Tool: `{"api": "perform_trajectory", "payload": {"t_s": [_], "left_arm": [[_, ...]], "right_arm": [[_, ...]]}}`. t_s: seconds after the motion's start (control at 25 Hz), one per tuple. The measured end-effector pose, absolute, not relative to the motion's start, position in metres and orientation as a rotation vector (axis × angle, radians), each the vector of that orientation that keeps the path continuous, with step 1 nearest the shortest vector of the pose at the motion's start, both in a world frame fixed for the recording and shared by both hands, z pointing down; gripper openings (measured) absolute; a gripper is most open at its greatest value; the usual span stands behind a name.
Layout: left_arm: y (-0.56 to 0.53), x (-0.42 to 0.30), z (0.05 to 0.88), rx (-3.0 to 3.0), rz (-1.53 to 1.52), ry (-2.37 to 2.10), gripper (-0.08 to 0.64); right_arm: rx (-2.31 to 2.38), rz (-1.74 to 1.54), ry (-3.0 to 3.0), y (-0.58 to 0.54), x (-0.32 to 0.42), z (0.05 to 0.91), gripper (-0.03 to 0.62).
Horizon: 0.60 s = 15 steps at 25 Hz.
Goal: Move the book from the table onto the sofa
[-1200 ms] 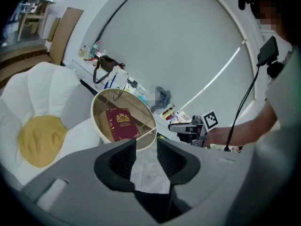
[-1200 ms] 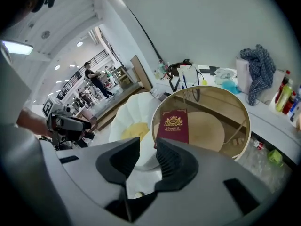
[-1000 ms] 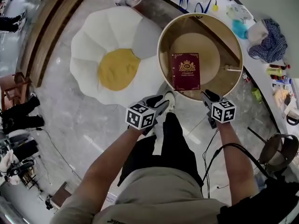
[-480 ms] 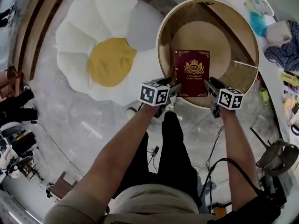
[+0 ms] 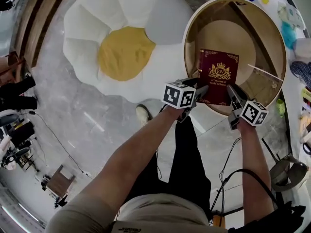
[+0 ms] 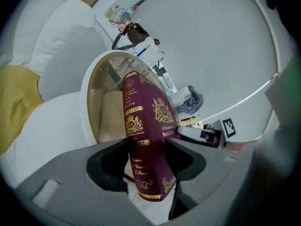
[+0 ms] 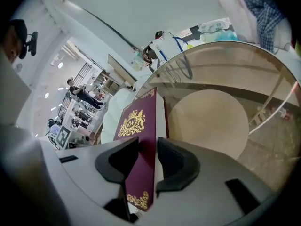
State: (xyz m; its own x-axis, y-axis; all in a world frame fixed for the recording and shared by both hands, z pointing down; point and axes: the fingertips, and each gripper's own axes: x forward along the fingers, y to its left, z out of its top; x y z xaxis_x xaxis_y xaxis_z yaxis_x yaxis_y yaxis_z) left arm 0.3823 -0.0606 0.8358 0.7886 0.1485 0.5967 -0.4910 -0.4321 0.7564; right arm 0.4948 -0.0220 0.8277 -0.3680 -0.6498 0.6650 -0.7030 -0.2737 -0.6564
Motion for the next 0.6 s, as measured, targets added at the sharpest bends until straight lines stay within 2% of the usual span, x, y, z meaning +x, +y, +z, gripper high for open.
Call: {"api": "perform_trajectory", "payload": {"t_s": [0.24,0.6], "left_arm": [[-0.085,0.317,0.806,1.904,0.641,-0.363,0.232],[-0.145,0.154,0.801,1.889,0.529,-0.644,0.232]], "right_arm": [[1.676,1.686,-1.97,-0.055,0.432,0.795,0.133],[1.314,1.585,-2.181,-0.136,0.275,0.8,0.132]]}}
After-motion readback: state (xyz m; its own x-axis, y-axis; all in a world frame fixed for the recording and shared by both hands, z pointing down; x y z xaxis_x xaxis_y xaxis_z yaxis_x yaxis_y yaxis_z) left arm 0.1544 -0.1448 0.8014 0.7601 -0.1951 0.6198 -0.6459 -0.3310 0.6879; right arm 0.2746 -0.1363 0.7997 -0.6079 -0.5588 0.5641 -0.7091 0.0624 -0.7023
